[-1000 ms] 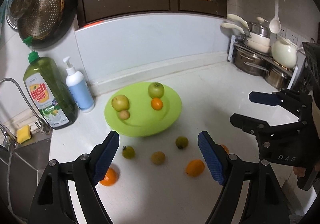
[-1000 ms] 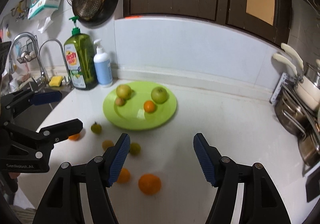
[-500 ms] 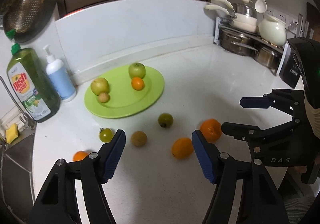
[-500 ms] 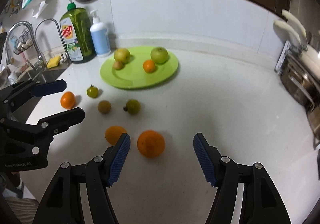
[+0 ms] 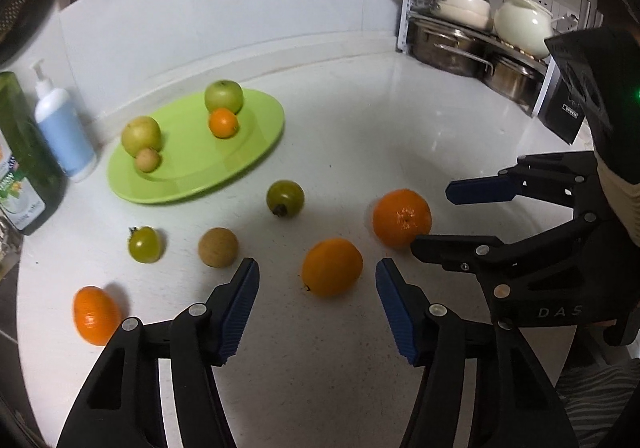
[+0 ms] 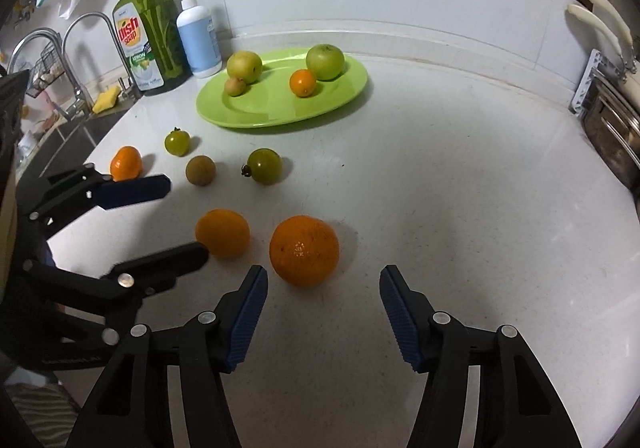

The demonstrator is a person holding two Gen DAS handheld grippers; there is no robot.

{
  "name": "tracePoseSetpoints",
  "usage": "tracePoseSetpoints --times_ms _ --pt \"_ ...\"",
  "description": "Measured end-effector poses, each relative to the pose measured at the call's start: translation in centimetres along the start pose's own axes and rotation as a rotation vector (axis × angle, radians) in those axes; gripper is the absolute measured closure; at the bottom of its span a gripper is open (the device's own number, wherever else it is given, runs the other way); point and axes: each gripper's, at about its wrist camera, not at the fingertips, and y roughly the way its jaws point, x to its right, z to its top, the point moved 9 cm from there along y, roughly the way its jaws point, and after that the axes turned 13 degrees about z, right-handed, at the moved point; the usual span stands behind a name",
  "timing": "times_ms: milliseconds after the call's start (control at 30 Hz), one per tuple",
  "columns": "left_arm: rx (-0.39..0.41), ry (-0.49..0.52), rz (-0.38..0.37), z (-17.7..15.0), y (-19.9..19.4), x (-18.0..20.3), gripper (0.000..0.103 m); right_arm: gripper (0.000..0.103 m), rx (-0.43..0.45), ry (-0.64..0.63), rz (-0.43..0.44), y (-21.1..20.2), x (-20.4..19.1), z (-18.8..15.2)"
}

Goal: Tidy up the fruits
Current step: 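Move both open tools toward the two oranges on the counter, then grasp an orange with the left tool while the right tool grasps another orange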

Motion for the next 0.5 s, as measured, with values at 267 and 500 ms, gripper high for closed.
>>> tracePoseSetpoints --times_ms 267,500 --pt "-0.030 0.015 -0.020 -0.2 1.7 0.5 0.052 0.050 -0.031 -0.010 0.012 1.0 0.1 0.0" --pt "-0.043 0.023 -0.046 -0.1 2.2 1.1 0.068 0.050 -0.037 -0.024 0.026 1.4 0.0 0.4"
